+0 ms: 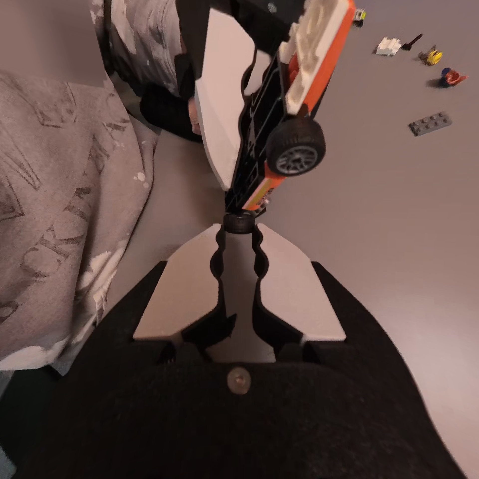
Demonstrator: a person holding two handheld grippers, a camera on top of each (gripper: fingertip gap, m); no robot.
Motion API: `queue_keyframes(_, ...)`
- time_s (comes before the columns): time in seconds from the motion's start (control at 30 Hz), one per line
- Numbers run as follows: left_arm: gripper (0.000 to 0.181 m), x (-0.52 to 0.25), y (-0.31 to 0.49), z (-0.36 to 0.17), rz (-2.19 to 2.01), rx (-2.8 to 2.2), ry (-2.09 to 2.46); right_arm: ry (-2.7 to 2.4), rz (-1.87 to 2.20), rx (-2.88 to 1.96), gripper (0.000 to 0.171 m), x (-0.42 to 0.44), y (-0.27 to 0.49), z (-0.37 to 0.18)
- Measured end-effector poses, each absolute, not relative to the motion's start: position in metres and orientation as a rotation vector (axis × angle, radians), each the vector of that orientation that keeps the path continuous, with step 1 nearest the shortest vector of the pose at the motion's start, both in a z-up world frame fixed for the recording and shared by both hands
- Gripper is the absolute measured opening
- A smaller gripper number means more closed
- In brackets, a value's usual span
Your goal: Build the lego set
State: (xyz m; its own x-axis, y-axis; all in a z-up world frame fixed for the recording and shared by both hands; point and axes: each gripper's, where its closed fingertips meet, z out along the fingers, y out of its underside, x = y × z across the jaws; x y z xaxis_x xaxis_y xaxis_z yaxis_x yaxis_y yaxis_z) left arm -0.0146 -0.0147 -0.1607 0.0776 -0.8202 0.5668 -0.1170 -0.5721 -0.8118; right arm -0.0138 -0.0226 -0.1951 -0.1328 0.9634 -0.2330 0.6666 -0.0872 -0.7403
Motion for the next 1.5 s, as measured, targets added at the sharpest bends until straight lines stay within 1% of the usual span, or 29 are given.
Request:
queue_keyframes(0.13, 0.016, -0.013, -0.016, -0.160, -1.501, -1.764, 0.974, -1.851, 1.054, -1.790, 0.020, -0.011, -0.024, -0.195)
queue_keyframes(0.93, 0.015, -0.008, -0.021, -0.162, -1.604, -1.769, 0.931, -1.716, 1.230, -1.762, 0.021, -0.007, -0.029, -0.187)
queue_keyframes(1.1, 0.015, -0.010, -0.016, -0.157, -1.609, -1.731, 0.848, -1.577, 1.269, -1.738, 0.021, -0.011, -0.025, -0.182)
queue_keyframes(1.3, 0.016, -0.014, -0.011, -0.139, -1.753, -1.630, 0.712, -1.274, 1.432, -1.631, 0.020, -0.015, -0.020, -0.161)
queue_keyframes(1.5, 0.016, -0.016, -0.011, -0.128, -1.837, -1.556, 0.637, -1.147, 1.485, -1.550, 0.020, -0.016, -0.020, -0.150)
